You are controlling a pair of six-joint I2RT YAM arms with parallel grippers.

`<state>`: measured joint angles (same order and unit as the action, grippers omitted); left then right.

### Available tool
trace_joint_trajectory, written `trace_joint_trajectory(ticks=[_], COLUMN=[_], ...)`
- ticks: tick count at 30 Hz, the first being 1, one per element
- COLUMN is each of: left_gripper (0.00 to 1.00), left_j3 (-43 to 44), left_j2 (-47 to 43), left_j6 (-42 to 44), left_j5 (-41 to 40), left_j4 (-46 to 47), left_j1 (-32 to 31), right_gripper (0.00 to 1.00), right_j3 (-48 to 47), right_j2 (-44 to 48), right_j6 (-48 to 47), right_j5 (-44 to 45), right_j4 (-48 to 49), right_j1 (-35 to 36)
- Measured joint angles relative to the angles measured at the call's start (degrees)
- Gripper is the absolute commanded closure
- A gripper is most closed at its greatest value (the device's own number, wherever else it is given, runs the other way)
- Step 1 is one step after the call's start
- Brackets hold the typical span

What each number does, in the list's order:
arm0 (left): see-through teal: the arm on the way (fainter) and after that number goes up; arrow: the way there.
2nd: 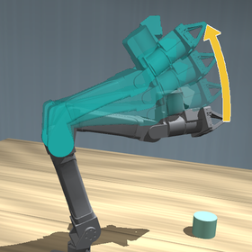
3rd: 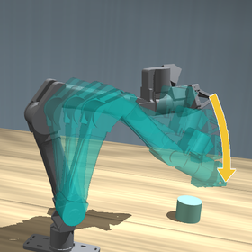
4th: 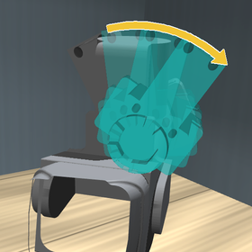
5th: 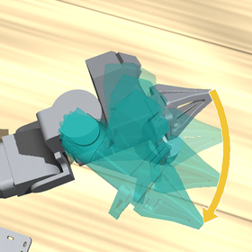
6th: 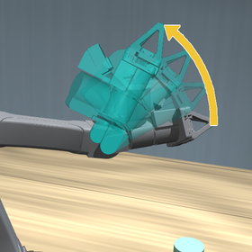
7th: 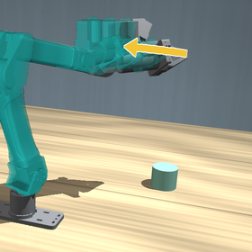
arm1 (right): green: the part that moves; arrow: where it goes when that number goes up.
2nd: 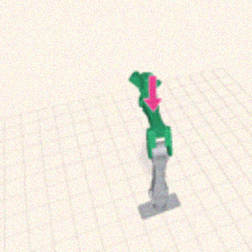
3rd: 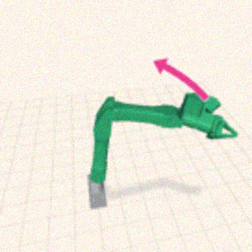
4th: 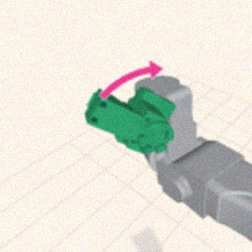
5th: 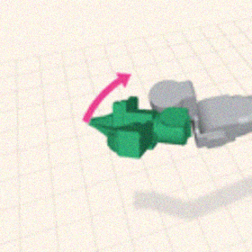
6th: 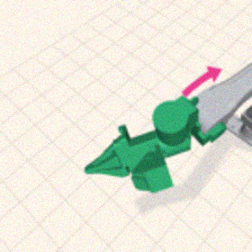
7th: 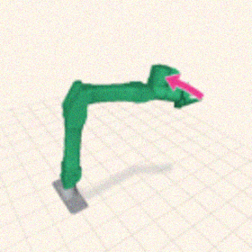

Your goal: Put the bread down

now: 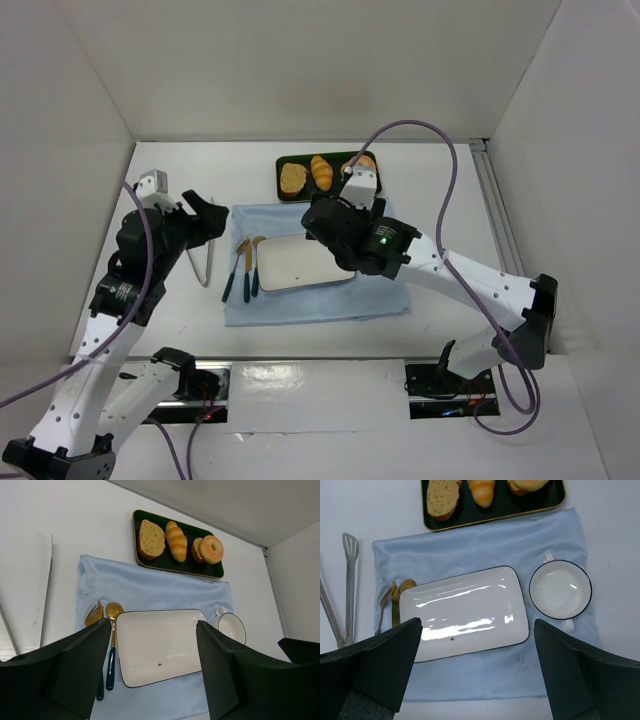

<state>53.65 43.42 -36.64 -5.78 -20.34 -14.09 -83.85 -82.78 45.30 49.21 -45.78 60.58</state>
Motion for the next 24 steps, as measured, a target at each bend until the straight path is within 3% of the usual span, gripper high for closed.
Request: trace_joint_trajectory(ticks=[4,8,9,14,19,24], left_gripper=[0.14,0.12,0.07,0.06,0.13,0.00], left_j3=[-1.25,2.43,4.09,5.46,-2.29,-2.16], left_j2=[-2.69,-1.07,0.13,2.51,-3.74,-2.51], left_j6=[-0.13,-1.14,-1.14,-1.18,-1.22,-1.03], left_j5=[-1.01,0.07,0.76,2.67,0.83,-2.01], left_j4=[0.26,-3.52,-4.33,-7.13,-7.74,-8.28], left_j1=[0.00,0.00,0.00,0.00,-0.02,-0.04], right_gripper=[0.00,0.00,0.00,0.00,0.00,0.00], right_j3=[0.42,6.73,9.53,16.44,18.80,19.98], right_j2=[1.01,7.65,10.80,20.61,22.75,23.12], right_j6=[2.62,-3.85,-6.16,-12.92,-14.14,-12.63], right_j5=[0.39,-5.73,-7.93,-13.64,-12.79,-11.43], right_j4=[-1.73,4.59,7.30,16.59,20.09,18.71], right_j1=[-0.02,0.04,0.04,0.04,0.02,-1.01])
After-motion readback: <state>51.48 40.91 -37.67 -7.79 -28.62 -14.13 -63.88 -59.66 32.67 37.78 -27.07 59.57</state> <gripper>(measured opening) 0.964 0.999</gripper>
